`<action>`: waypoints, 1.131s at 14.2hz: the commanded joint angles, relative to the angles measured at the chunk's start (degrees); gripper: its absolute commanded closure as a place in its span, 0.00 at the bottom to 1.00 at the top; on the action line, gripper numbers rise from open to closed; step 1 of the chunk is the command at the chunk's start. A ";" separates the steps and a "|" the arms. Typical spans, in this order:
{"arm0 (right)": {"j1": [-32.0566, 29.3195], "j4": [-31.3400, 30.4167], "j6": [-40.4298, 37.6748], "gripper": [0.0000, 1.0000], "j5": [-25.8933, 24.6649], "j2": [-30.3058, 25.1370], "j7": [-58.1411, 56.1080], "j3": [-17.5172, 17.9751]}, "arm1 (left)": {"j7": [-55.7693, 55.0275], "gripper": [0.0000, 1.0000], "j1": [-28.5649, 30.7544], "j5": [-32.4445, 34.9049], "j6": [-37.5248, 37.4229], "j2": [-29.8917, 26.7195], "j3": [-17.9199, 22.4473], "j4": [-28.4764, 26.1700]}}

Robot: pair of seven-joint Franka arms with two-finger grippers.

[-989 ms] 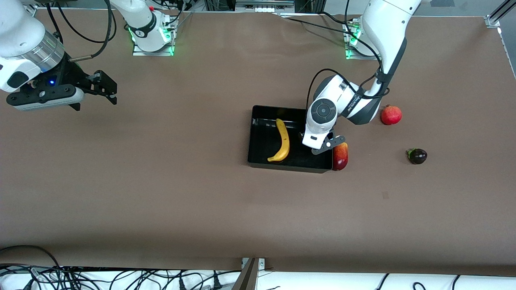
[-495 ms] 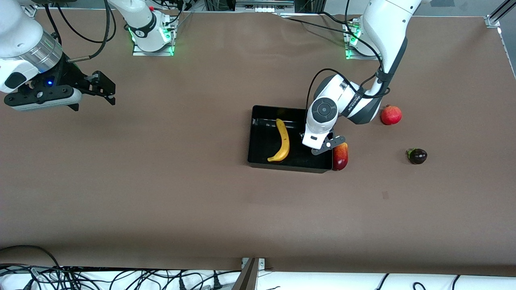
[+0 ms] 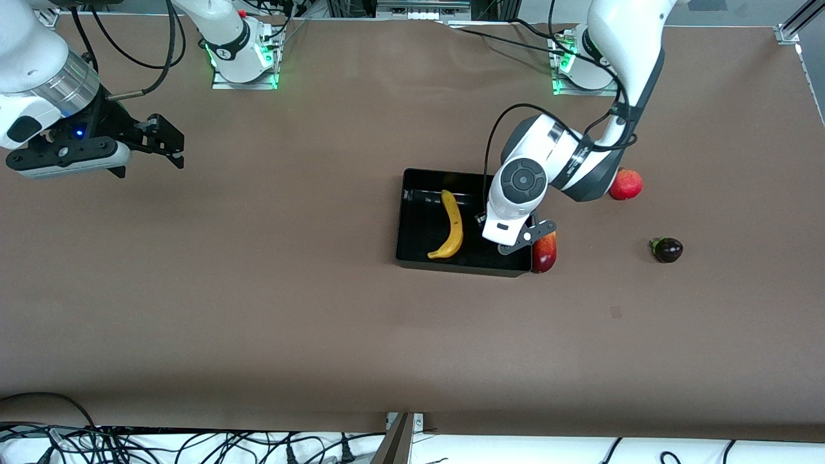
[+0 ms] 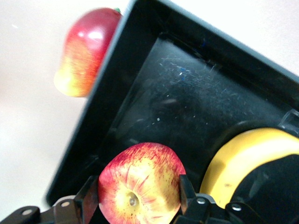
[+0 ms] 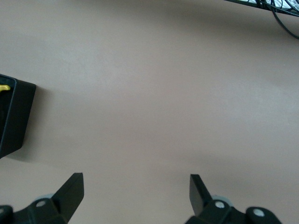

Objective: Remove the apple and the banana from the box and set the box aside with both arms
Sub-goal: 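Lift the apple out and set it beside the red fruit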

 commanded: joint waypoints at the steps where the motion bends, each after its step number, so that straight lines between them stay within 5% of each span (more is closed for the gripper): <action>1: -0.06 0.44 0.17 0.00 -1.03 0.05 0.14 0.05 | 11.83 0.67 4.36 -1.02 -8.49 -2.62 0.47 2.83; 5: -0.14 0.44 0.17 0.00 -0.94 0.05 -0.12 0.05 | 34.94 0.64 12.63 0.90 -13.52 -4.21 0.65 1.62; 9: -0.06 0.44 0.25 0.00 -0.94 0.22 -0.03 0.05 | 49.83 0.64 18.96 5.83 -5.91 -5.61 0.47 -8.90; 12: 0.12 0.44 0.25 0.00 -0.94 0.31 0.05 0.05 | 49.94 0.64 19.06 6.10 1.92 -9.56 -0.06 -20.24; 16: 0.03 0.44 1.22 0.00 -0.94 0.57 0.05 0.05 | 46.27 0.63 18.01 6.10 11.15 -10.28 -0.23 -27.91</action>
